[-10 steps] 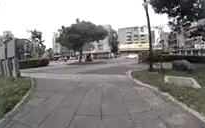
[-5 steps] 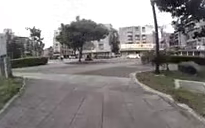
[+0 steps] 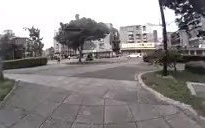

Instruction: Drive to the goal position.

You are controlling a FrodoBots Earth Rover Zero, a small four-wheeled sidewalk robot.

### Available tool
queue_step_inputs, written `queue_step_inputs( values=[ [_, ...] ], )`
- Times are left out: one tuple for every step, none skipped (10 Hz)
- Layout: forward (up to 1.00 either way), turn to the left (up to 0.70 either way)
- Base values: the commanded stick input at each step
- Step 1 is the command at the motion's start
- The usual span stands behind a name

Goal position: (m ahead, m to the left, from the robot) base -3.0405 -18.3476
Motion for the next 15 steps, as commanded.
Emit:
queue_step_inputs(
  values=[
    [0.85,0.0],
    [0.85,-0.21],
    [0.85,-0.21],
    [0.85,0.0],
    [0.85,0.0],
    [0.85,0.0],
    [0.85,0.0],
    [0.85,0.0],
    [0.85,0.0],
    [0.85,0.0],
    [0.85,0.0],
    [0.85,0.0],
    [0.85,0.0],
    [0.85,0.0],
    [0.85,0.0]
  ],
)
